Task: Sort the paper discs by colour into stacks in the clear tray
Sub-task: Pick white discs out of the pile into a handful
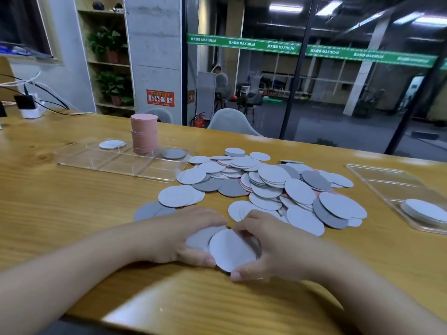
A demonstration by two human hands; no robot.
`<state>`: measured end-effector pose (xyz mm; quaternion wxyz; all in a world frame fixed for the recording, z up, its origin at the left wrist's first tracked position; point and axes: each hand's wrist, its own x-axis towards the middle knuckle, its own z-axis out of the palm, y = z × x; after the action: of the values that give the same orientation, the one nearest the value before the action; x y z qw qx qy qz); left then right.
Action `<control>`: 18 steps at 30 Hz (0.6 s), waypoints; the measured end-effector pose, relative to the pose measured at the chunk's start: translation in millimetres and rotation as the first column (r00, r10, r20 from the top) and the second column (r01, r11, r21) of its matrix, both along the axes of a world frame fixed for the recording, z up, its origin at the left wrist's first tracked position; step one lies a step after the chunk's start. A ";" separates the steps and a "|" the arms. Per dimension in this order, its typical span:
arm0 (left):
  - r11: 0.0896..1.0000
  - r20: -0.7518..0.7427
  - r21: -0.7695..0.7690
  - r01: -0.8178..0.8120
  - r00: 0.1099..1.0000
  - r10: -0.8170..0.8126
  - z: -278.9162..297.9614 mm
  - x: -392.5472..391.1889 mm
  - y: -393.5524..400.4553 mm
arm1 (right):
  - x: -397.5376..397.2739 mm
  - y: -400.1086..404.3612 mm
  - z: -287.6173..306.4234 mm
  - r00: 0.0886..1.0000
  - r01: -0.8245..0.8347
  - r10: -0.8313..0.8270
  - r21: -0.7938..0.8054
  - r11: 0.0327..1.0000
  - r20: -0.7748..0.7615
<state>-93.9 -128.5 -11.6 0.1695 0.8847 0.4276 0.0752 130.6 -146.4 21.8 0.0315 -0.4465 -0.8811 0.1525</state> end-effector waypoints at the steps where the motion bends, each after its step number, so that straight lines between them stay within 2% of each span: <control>1: 1.000 0.019 0.027 0.003 1.000 -0.003 -0.2 3.8 2.9 | 2.0 1.4 0.7 1.000 0.026 -0.026 0.018 1.000 0.001; 4: 0.996 0.086 0.087 -0.025 0.996 0.017 -2.2 15.7 12.8 | 11.7 7.1 3.1 0.996 0.093 -0.093 0.065 0.994 -0.010; 6: 0.995 0.121 0.081 -0.061 0.991 0.051 -2.5 23.3 19.2 | 18.6 11.9 3.6 0.991 0.126 -0.124 0.043 0.991 -0.044; 9: 0.995 0.131 0.045 -0.089 0.988 0.082 4.6 35.3 26.8 | 28.2 21.6 1.1 0.971 0.181 -0.176 0.019 0.983 -0.162; 11: 0.992 0.083 0.007 -0.130 0.988 0.129 14.0 42.8 31.8 | 33.6 28.4 -0.9 0.944 0.233 -0.228 -0.008 0.973 -0.239; 15: 0.966 -0.153 -0.120 -0.230 0.965 0.210 35.4 57.4 44.9 | 37.8 36.9 -6.7 0.919 0.236 -0.247 -0.072 0.969 -0.308; 16: 0.963 -0.166 -0.129 -0.238 0.962 0.216 38.3 59.9 47.8 | 38.0 38.0 -7.5 0.909 0.231 -0.242 -0.075 0.970 -0.338; 18: 0.967 -0.078 -0.095 -0.237 0.970 0.230 39.2 60.3 51.9 | 38.7 40.5 -7.7 0.886 0.247 -0.248 -0.052 0.968 -0.392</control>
<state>-33.6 -76.7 27.7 0.1906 0.8202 0.5377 0.0429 169.4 -105.9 14.1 0.2276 -0.5151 -0.7923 0.2347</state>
